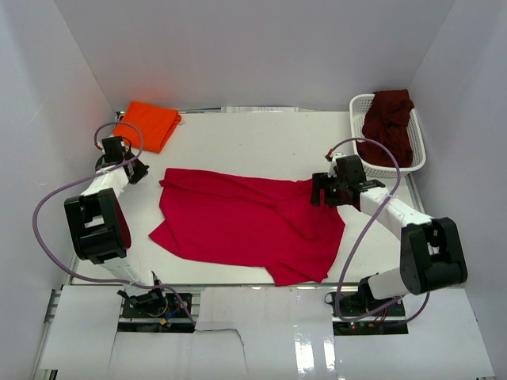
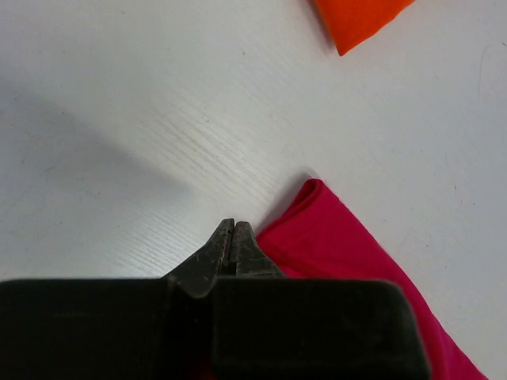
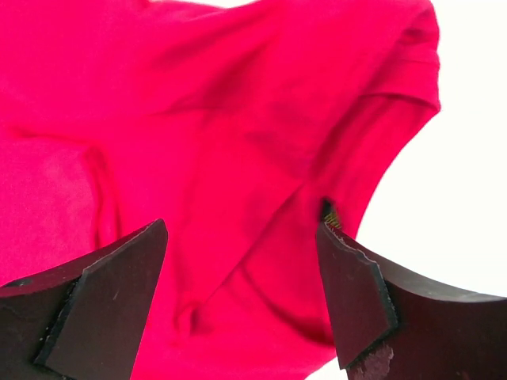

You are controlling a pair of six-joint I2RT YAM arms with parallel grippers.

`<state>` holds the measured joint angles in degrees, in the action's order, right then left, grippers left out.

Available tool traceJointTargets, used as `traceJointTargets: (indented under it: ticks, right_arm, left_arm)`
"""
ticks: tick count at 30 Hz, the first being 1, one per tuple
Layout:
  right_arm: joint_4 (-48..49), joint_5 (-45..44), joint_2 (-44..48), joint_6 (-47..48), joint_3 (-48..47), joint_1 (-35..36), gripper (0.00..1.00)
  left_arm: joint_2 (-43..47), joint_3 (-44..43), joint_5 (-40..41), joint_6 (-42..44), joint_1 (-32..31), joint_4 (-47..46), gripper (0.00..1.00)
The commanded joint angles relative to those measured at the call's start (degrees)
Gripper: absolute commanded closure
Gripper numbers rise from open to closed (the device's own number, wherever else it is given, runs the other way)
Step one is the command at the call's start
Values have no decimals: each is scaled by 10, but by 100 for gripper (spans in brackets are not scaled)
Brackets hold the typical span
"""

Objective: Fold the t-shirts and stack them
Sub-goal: Fold the flattened tshirt in 1/3 of the way

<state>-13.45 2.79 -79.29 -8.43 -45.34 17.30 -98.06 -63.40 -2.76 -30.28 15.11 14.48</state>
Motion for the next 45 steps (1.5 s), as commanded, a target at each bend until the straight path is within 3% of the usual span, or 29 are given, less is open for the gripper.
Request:
traceJointTargets:
  ticks: [1,3,4,7,10,25,27,28,29,32,35,45]
  right_arm:
    - [10,56,-46,9,-45,-43,19]
    - [18,71,-63,9,-59,-58,19]
    - [19,79,-75,9,-64,-70,19]
    - [19,86,-97,11,-87,-86,19]
    - [19,86,-109,12,-106,-96,19]
    - [56,93,-206,4,-158,-111,21]
    - [63,100,-215,3,-160,-117,32]
    - [67,103,-223,2,-161,-119,43]
    - [73,105,-228,-2,-161,-120,66]
    - [78,107,-241,-3,-165,-123,85]
    - [84,107,-257,-5,-176,-124,92]
    - [83,92,-341,-7,-273,-126,92]
  left_arm:
    - [30,2,-11,0,4,-21,89]
    - [4,-13,-49,0,4,-29,70]
    - [-6,-18,-60,1,4,-39,56]
    - [-38,-31,-83,2,4,-56,41]
    - [-47,-30,-103,0,5,-82,34]
    - [-114,-87,-138,14,4,-106,28]
    - [-116,-89,-143,13,4,-112,27]
    - [-116,-90,-145,14,4,-112,27]
    - [-116,-91,-147,15,4,-113,27]
    - [-116,-99,-153,22,4,-113,27]
    - [-121,-108,-161,23,4,-114,26]
    - [-141,-123,-201,27,4,-133,26]
